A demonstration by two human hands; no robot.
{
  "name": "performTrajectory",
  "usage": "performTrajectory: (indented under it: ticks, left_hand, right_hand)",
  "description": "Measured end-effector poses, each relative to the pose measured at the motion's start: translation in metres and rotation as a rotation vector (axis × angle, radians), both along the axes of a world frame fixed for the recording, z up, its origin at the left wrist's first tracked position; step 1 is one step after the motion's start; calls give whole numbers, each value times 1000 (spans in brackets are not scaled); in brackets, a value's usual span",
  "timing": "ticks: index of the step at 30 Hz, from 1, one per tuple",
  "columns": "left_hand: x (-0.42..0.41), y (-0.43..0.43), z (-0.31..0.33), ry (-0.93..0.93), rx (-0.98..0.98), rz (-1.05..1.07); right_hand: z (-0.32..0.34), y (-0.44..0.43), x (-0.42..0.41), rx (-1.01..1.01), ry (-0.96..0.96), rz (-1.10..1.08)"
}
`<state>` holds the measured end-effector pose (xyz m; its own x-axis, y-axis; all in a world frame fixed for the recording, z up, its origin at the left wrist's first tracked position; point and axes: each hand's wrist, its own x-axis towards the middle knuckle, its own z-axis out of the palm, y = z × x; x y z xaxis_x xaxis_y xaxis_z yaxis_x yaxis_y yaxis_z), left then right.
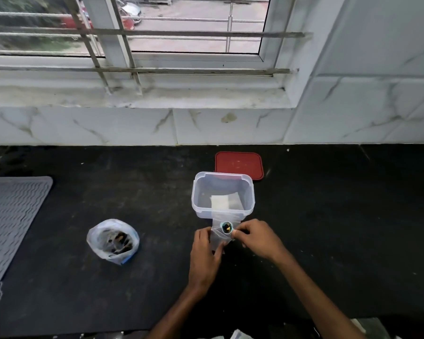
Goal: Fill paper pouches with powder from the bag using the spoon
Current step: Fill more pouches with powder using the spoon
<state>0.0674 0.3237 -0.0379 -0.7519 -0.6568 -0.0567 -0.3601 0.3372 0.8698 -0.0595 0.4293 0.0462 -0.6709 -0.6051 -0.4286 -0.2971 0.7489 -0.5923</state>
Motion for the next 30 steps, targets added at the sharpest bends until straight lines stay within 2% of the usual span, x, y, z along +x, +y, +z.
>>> performTrajectory:
  ticks: [3, 6, 9, 13, 15, 23, 26, 30]
  left_hand:
    - [0, 3, -2, 35, 31, 5]
    - [-3, 3, -4, 67, 53, 23]
    - [-6, 5, -1, 97, 83, 41]
    - [-7, 8, 1, 140, 117, 67]
    - [-7, 8, -2, 136, 118, 68]
    - [-1, 2, -8, 107, 75, 61]
    - [1, 0, -8, 82, 46, 46]
    - [6, -8, -6, 63, 23, 20]
  right_hand:
    - [-1, -5, -3, 94, 121, 117]
    - [-2, -10, -1, 156, 342, 267]
    - [-12, -14, 4, 88, 522, 382]
    - [-26, -10, 8, -33, 492, 342]
    - [-29, -8, 9, -78, 535, 316]
    - [-30, -7, 7, -297, 394, -78]
    - [-31, -6, 4, -329, 330, -170]
    - [-32, -10, 4, -321, 291, -188]
